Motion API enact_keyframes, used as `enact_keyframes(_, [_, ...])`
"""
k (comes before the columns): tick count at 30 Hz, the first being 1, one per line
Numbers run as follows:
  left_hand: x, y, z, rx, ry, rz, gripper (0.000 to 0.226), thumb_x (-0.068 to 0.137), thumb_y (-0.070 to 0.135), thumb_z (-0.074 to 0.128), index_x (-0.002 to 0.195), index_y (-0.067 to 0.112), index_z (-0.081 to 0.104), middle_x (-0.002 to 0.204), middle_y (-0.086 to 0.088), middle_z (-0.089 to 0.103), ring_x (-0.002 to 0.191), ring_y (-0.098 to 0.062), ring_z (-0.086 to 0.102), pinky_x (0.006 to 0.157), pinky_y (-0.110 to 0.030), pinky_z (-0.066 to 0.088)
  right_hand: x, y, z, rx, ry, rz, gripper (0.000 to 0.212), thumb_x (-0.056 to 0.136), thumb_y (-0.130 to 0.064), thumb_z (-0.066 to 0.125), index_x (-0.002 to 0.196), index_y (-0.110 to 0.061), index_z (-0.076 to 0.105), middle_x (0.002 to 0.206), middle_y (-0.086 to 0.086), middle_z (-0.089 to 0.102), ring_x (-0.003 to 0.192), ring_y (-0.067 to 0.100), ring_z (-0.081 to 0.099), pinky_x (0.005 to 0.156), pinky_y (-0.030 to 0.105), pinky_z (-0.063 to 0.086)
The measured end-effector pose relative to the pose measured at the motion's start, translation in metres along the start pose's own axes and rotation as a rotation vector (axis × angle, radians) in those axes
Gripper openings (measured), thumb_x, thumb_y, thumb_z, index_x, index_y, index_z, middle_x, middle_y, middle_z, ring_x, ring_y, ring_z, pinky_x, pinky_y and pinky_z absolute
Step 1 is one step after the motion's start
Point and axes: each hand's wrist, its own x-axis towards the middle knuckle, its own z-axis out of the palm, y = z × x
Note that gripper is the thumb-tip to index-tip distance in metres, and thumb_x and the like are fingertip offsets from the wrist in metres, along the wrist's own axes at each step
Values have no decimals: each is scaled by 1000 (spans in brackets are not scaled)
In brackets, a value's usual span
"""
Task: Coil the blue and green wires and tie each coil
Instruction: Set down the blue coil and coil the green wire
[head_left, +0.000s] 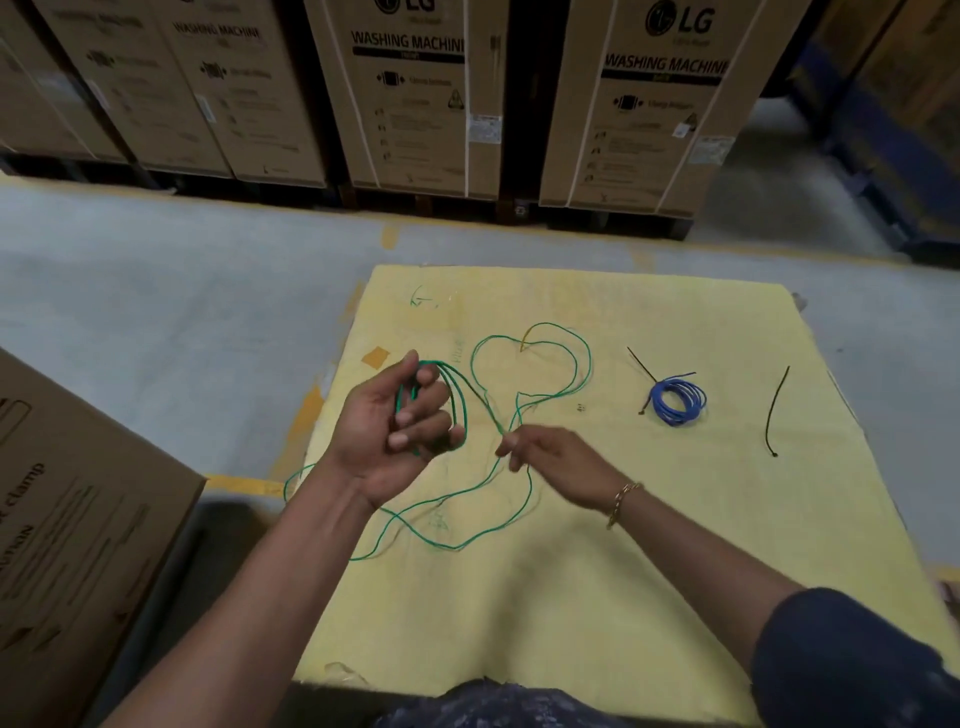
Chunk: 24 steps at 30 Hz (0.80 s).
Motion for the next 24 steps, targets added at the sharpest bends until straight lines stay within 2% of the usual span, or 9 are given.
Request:
enact_keyframes(3, [16,-6,1,39,173,106,30,105,32,40,82,19,51,59,3,50,36,-13,42,74,-38,59,-8,0,35,-65,-89,-13,28,105,-39,43,101,-31,70,83,-10,66,85,9,62,81,26,47])
enact_keyframes(5, [24,-15,1,129,245,156,26,106,30,39,88,17,50,79,-5,72,59,-27,69,86,-46,57,-10,-7,47,-131,-138,-31,32,105,-42,40,107,-27,68,77,-6,61,80,16,61,78,31,48])
enact_keyframes(8, [32,-30,4,562,269,170,20,108,23,36,93,14,45,106,-21,76,94,-37,75,86,-41,56,-9,-22,50,-274,-189,-63,37,103,-49,38,113,-27,66,73,-4,60,72,18,57,74,36,49])
enact_keyframes(10, [35,-40,-2,1008,263,141,18,107,26,38,94,15,45,102,-12,77,96,-28,74,87,-37,57,-7,-31,38,-291,-198,-70,30,100,-44,47,111,-25,69,67,-9,55,62,9,52,64,33,43])
enact_keyframes(12, [33,-43,-12,1343,224,69,18,101,38,39,94,24,46,98,-2,74,92,-27,71,90,-47,54,-6,-37,18,-328,-195,-102,19,96,-32,57,103,-22,72,68,-16,58,61,6,52,62,32,40])
enact_keyframes(16, [25,-45,-25,1621,157,-71,21,104,39,37,88,27,44,67,1,62,66,-27,60,69,-38,47,-6,-44,-23,-304,-168,-134,11,93,-26,66,93,-18,74,61,-8,54,57,4,48,57,20,36])
enact_keyframes(19, [21,-43,-19,1548,156,-131,30,106,37,38,89,22,58,56,6,48,59,-21,48,68,-39,41,-5,-49,-46,-289,-178,-152,7,90,-26,70,87,-22,75,63,-8,59,58,4,51,59,22,40])
enact_keyframes(21, [19,-35,-18,1276,132,-220,39,107,37,40,93,12,67,50,8,34,49,-13,35,74,-41,50,-4,-49,-62,-269,-167,-148,6,88,-27,72,86,-23,75,71,-4,68,65,9,59,65,30,47])
enact_keyframes(24, [9,-16,-16,782,45,-310,42,107,32,42,92,3,68,47,2,22,40,-11,21,89,-57,57,-4,-43,-86,-101,-112,-128,10,87,-24,77,82,-16,75,68,-3,66,63,11,54,60,27,43])
